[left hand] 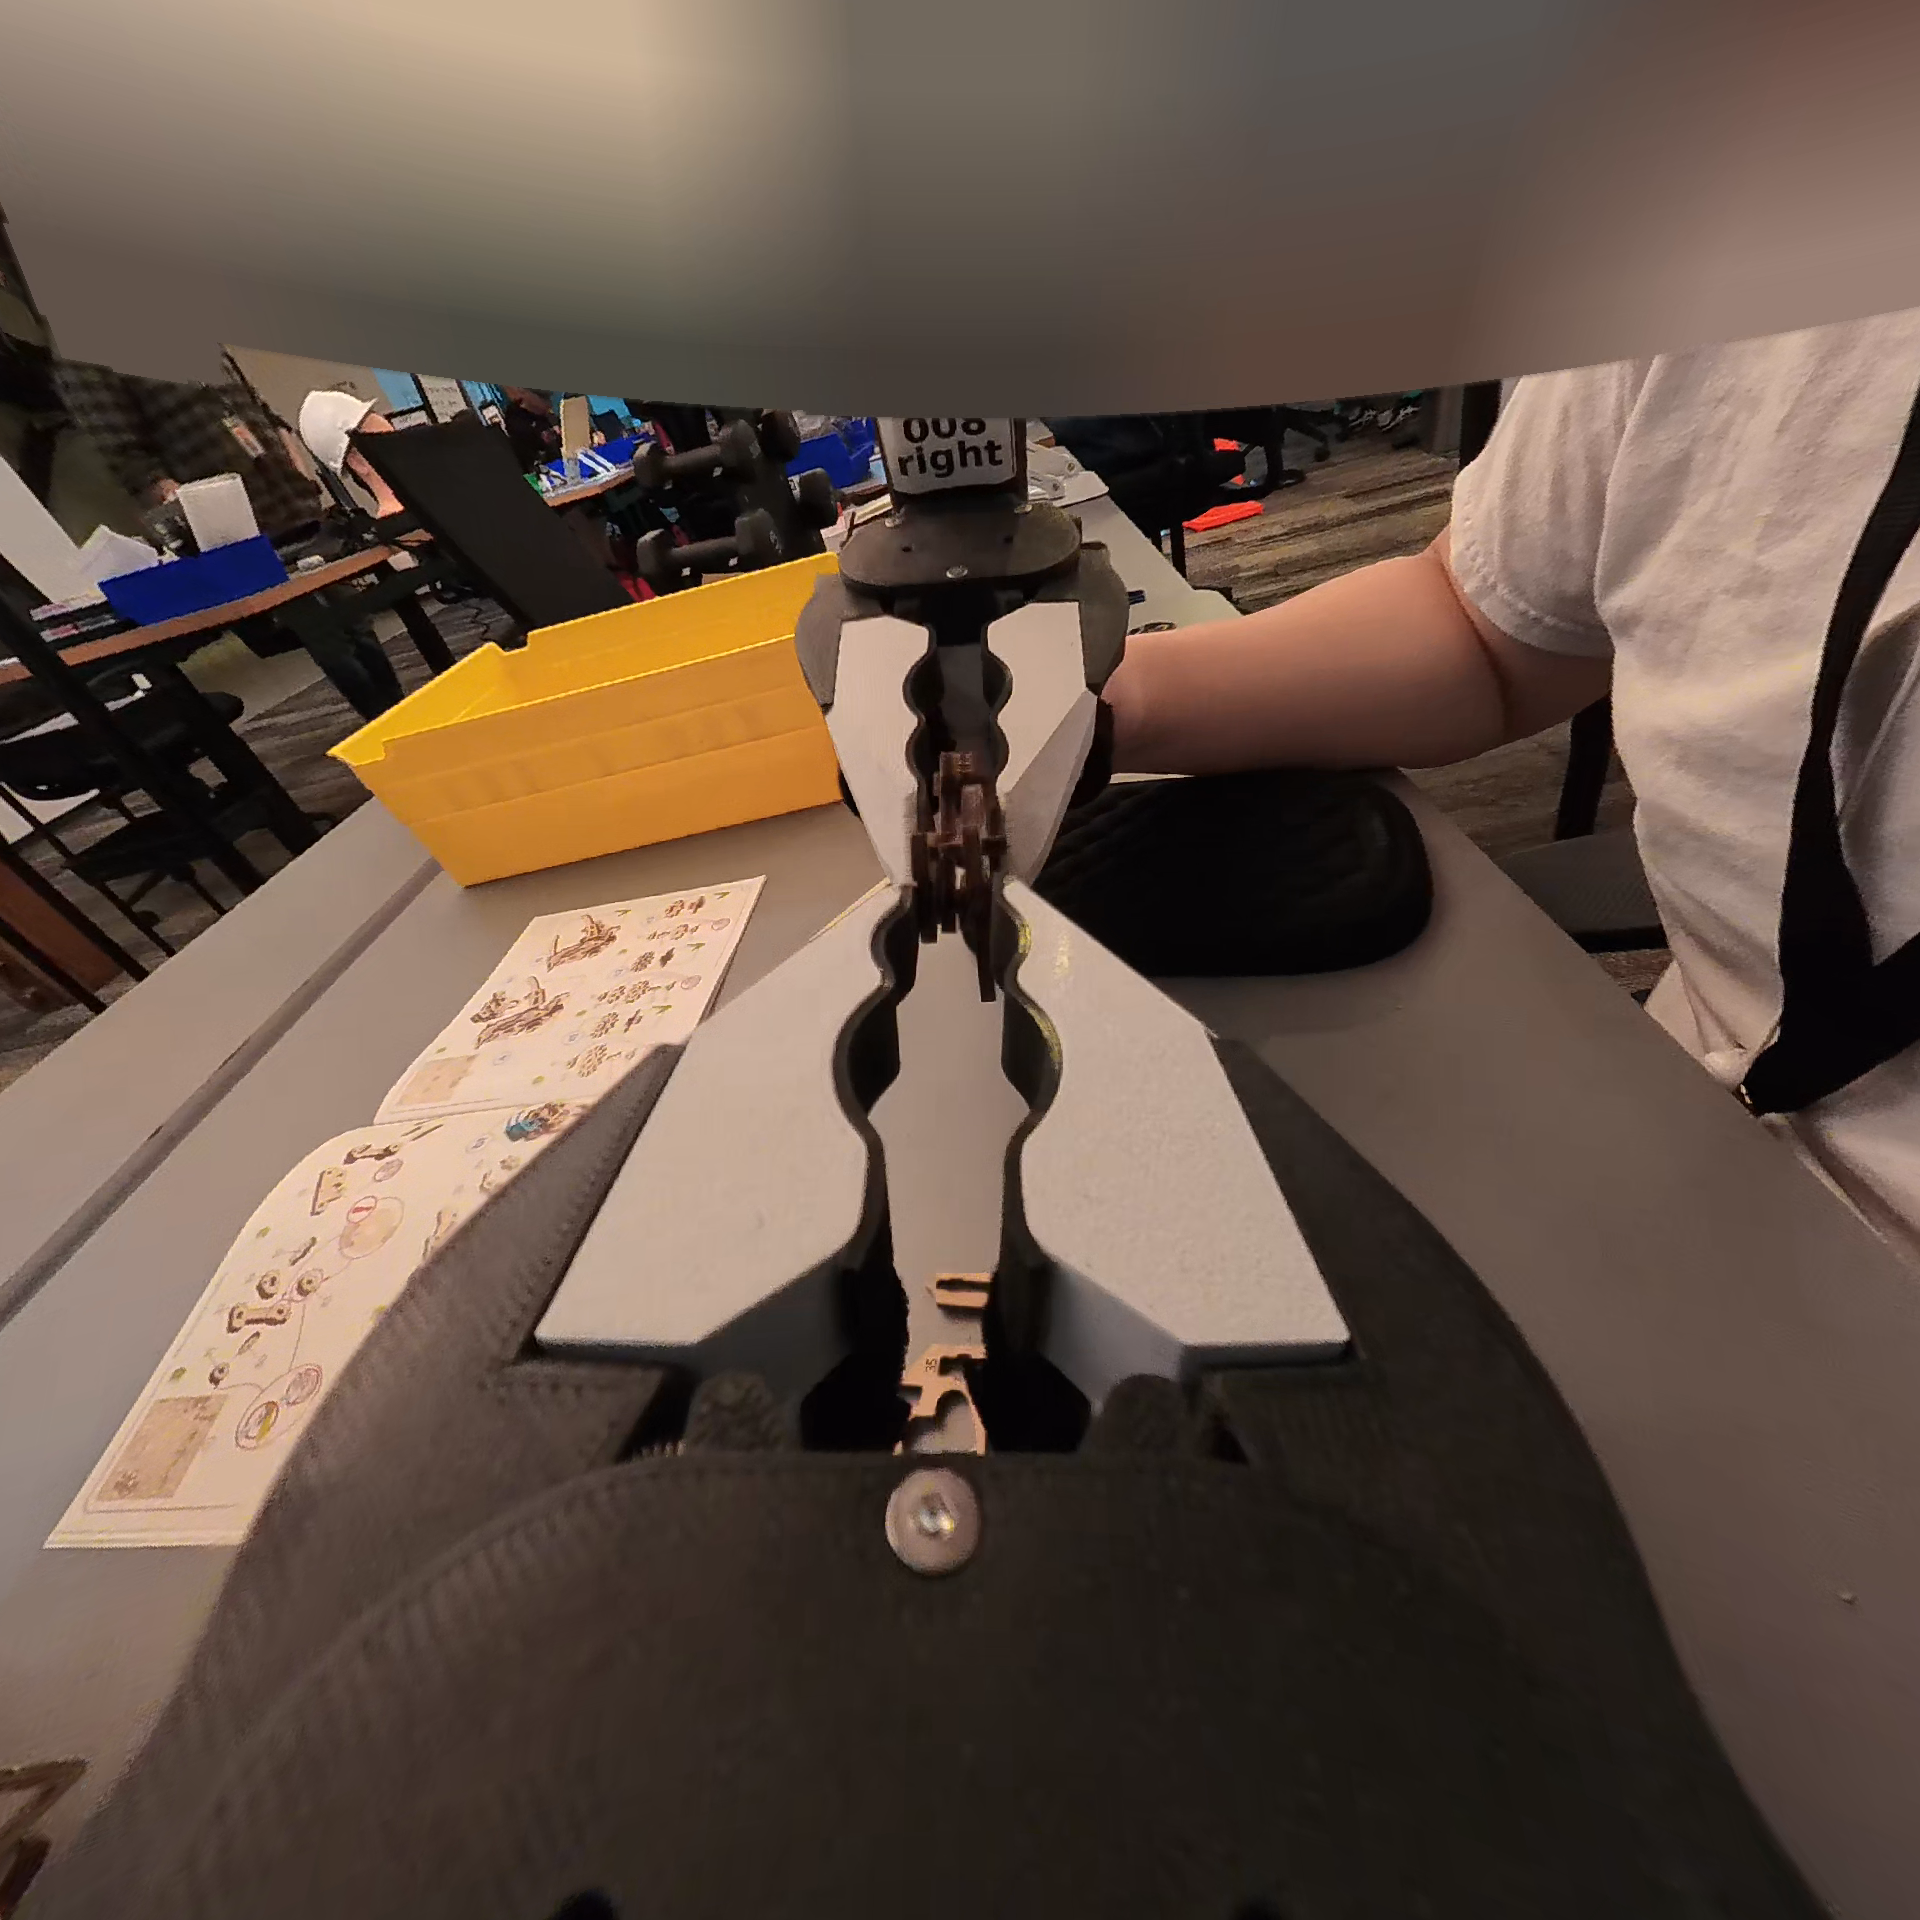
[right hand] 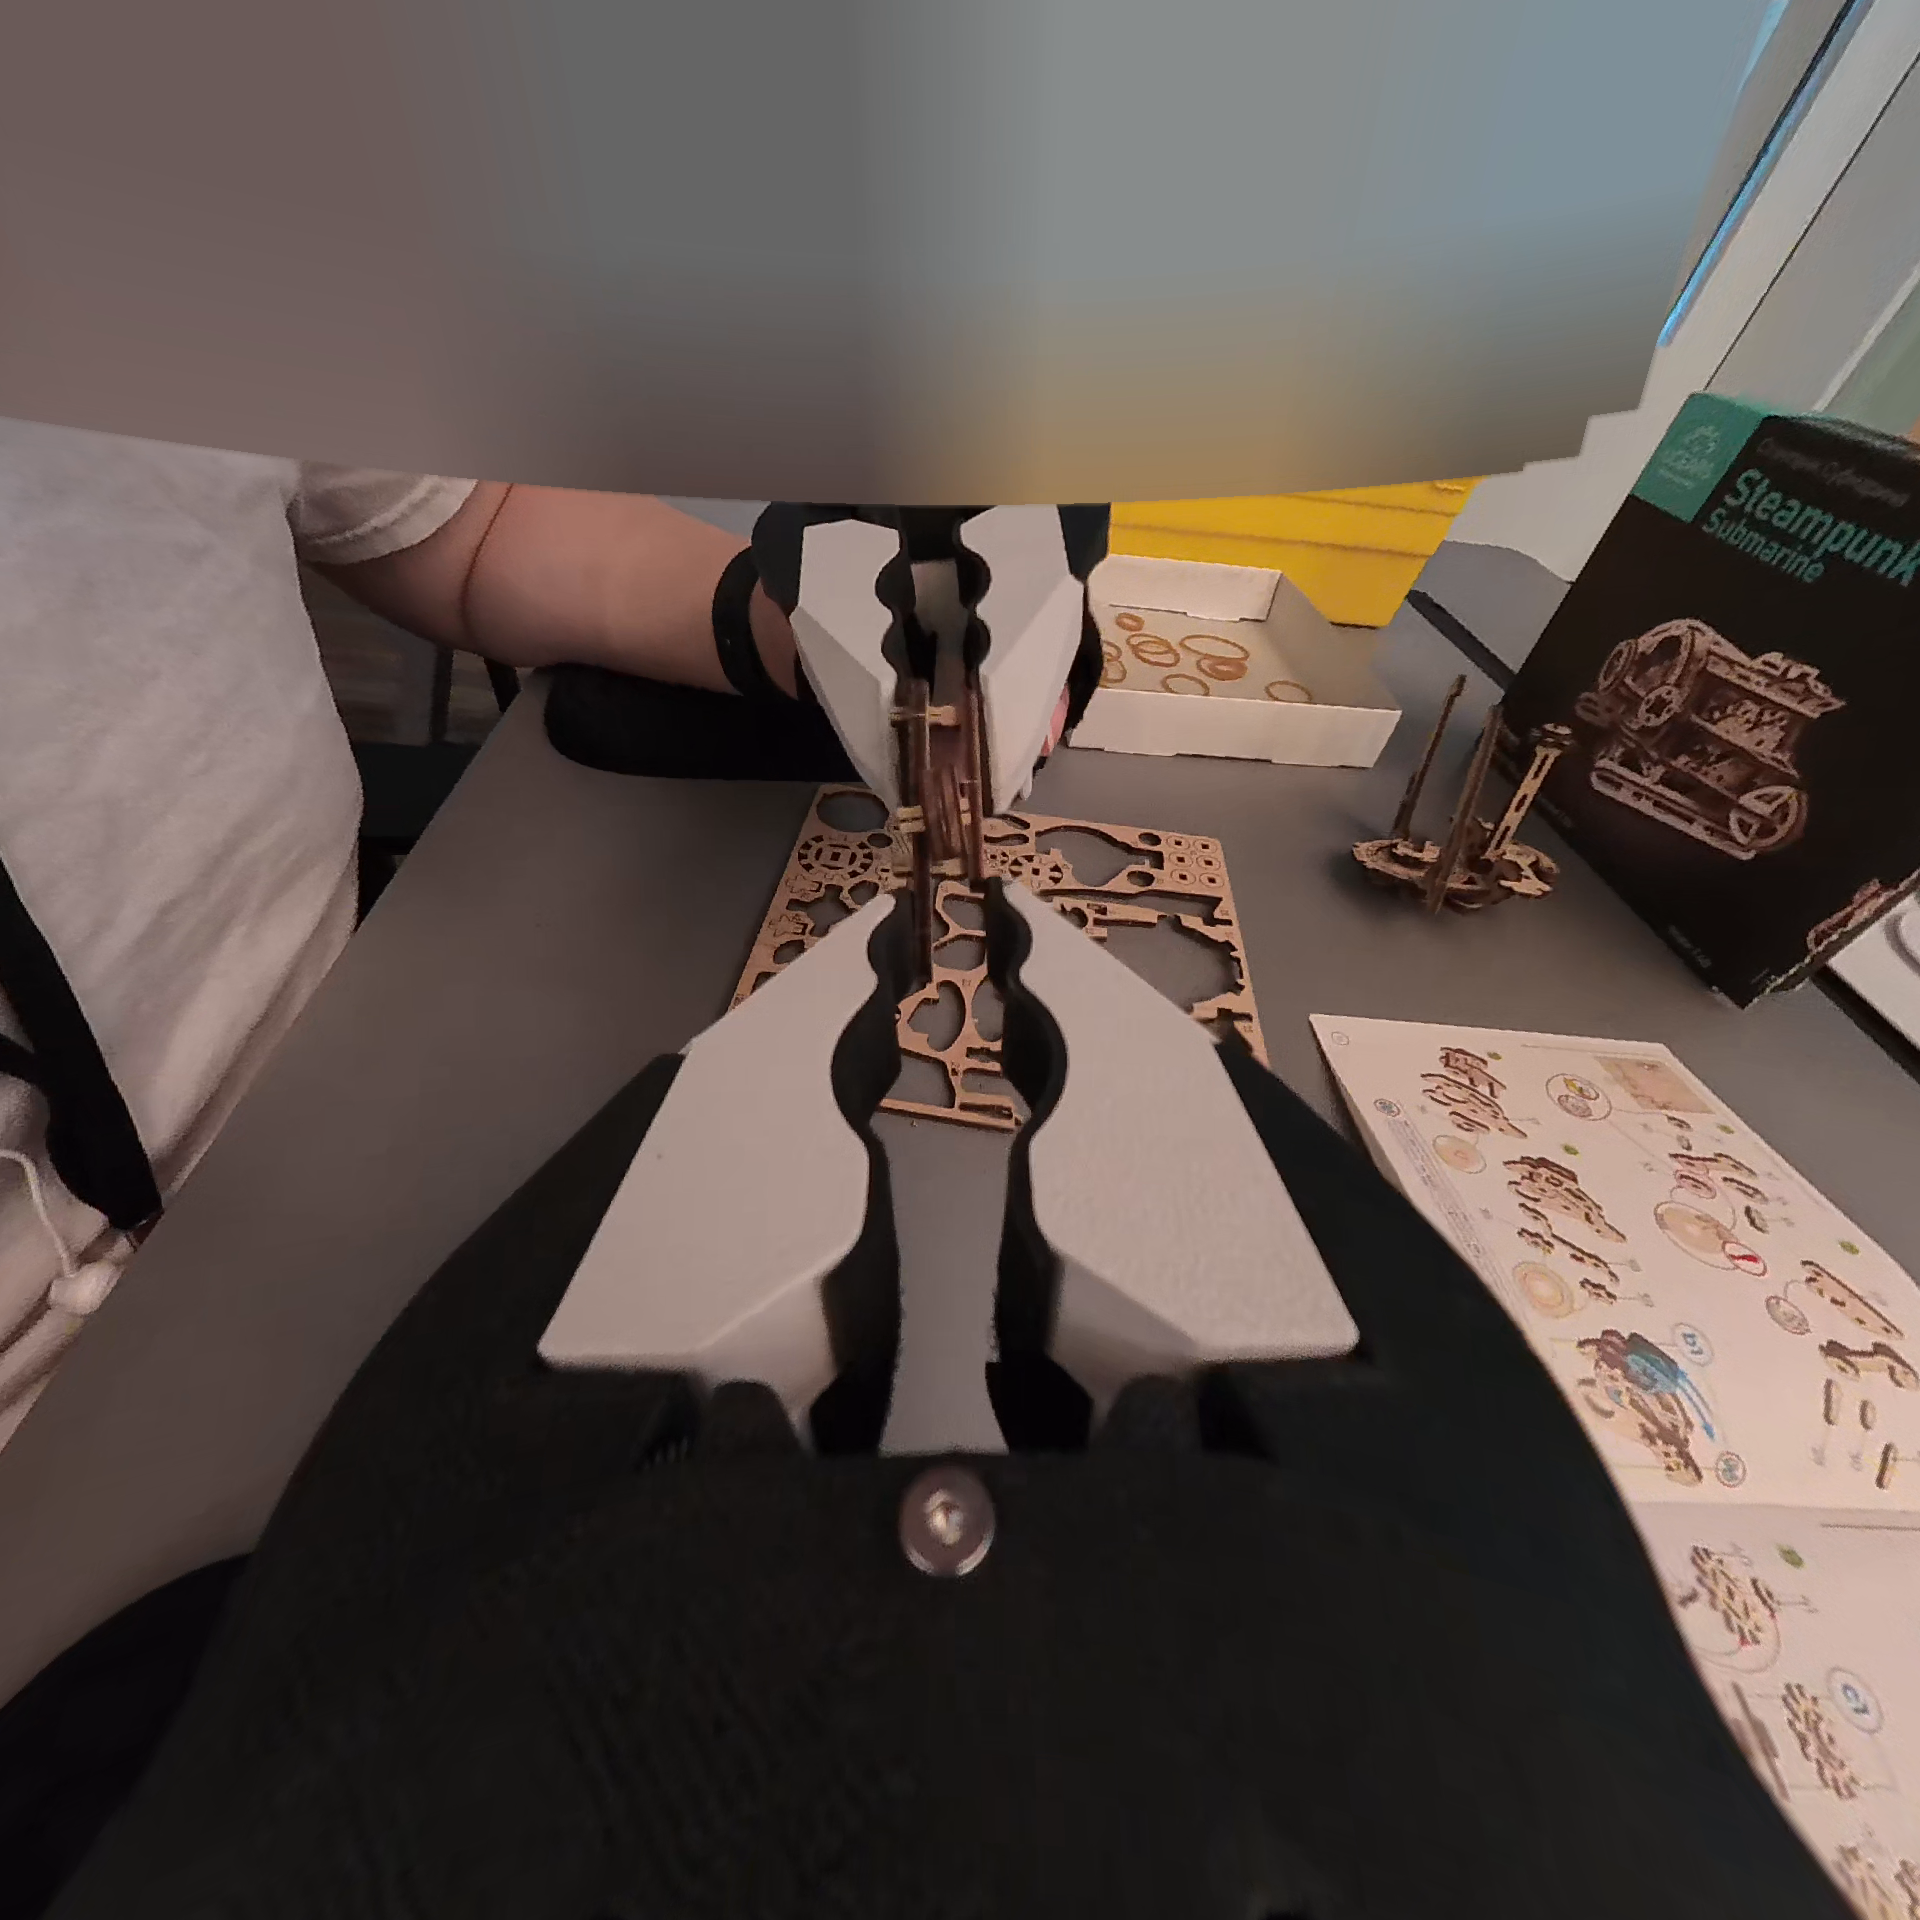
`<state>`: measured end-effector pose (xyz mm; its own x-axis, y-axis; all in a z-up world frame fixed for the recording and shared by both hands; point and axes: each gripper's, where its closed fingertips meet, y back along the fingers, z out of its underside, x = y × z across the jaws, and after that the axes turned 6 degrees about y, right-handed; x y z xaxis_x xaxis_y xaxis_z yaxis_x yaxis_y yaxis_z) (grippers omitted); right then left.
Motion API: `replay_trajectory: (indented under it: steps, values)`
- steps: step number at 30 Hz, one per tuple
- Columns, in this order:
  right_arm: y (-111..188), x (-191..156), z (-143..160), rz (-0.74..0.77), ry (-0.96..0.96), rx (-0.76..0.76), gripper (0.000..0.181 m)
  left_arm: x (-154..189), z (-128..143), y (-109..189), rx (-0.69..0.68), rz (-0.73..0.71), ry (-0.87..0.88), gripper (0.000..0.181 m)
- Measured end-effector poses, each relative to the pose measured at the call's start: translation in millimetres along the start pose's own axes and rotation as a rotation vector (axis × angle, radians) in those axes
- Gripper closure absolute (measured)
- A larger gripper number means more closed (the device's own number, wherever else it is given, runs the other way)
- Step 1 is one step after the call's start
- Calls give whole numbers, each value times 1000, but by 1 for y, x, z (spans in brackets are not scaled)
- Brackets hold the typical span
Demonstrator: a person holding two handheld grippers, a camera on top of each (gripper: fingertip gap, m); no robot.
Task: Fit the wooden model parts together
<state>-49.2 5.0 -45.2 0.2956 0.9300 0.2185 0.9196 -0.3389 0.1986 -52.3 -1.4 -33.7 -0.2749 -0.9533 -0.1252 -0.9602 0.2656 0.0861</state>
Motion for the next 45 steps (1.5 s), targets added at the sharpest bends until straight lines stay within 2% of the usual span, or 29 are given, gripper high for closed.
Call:
replay_trajectory:
  steps: [12,20,30,34,39,45]
  values:
    - [-1,6,7,-8,-113,-12,171,-10,7,0,-27,-22,75,169]
    - [0,9,12,5,-106,-28,170,-15,12,2,-48,-28,106,164]
    - [-2,10,19,2,-128,-59,171,-15,10,4,-42,-21,98,167]
    - [-2,15,25,52,-74,-109,171,-16,12,6,-58,-30,80,162]
    - [-6,13,34,126,134,-241,171,-18,11,5,-75,-50,101,147]
    - [-16,2,42,121,229,-334,170,-6,38,-6,-259,-55,-39,149]
